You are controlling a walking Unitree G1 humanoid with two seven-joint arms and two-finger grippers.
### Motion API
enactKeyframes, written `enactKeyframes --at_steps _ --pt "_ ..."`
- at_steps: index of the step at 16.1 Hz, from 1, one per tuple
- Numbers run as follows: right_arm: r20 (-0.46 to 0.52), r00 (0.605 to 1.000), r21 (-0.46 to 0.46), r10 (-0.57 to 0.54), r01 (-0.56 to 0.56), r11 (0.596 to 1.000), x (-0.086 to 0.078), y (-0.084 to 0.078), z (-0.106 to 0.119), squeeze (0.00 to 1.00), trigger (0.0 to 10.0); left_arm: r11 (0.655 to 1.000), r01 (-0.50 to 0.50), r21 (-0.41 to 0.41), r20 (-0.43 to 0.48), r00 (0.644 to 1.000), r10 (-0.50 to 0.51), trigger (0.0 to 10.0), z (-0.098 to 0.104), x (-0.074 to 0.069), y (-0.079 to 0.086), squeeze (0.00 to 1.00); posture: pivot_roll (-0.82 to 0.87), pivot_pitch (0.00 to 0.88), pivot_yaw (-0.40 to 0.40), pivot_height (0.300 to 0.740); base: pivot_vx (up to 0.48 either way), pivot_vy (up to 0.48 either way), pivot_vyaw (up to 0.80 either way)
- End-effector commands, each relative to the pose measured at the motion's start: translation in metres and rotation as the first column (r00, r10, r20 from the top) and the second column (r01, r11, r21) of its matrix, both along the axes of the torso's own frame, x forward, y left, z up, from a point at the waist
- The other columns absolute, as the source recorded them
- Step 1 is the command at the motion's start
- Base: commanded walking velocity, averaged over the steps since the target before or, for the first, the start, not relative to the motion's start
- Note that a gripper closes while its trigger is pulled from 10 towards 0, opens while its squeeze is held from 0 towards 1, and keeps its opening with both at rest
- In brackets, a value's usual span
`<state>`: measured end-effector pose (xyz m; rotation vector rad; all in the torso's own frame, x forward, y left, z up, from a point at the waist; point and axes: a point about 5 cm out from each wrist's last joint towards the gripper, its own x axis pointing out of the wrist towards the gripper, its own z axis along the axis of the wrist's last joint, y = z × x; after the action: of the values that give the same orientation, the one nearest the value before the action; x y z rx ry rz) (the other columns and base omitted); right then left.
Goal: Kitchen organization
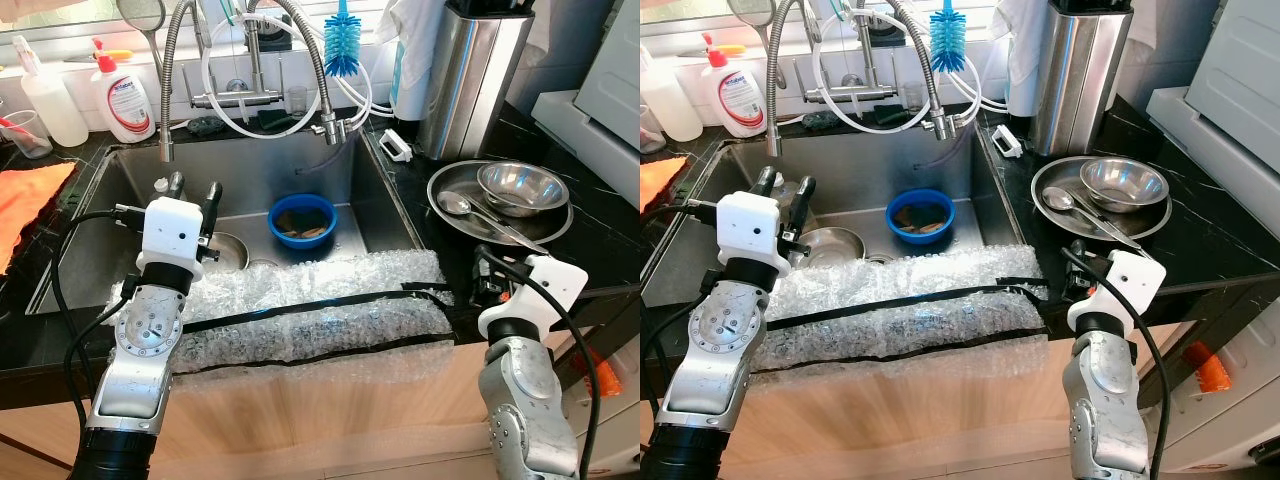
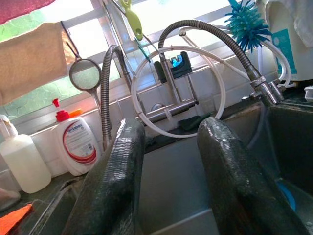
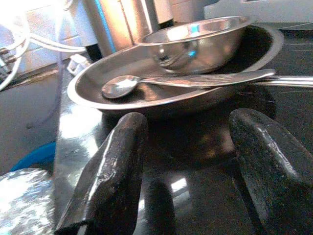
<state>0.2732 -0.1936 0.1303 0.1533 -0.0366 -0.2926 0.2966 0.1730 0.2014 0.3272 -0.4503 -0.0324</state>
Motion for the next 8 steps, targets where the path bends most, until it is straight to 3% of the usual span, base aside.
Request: enactKeyframes --at_steps 1,8 --pt "0.018 1.0 0.004 -0.017 0.017 1.0 0.0019 -0.0016 0.0038 0.0 10.0 1.0 -0.003 0.015 0.026 1.0 0.003 10.0 0.0048 0.0009 -0.001 0.0 -0.07 0.0 0.012 0.74 0.0 0.0 0.0" --pt "0.054 0.998 0.009 -0.011 0.011 1.0 0.003 -0.0013 0.0091 0.0 10.0 1.0 -0.007 0.014 0.034 0.999 0.007 10.0 0.0062 0.0011 -0.0009 0.0 -0.07 0.0 0.011 0.74 0.0 0.0 0.0"
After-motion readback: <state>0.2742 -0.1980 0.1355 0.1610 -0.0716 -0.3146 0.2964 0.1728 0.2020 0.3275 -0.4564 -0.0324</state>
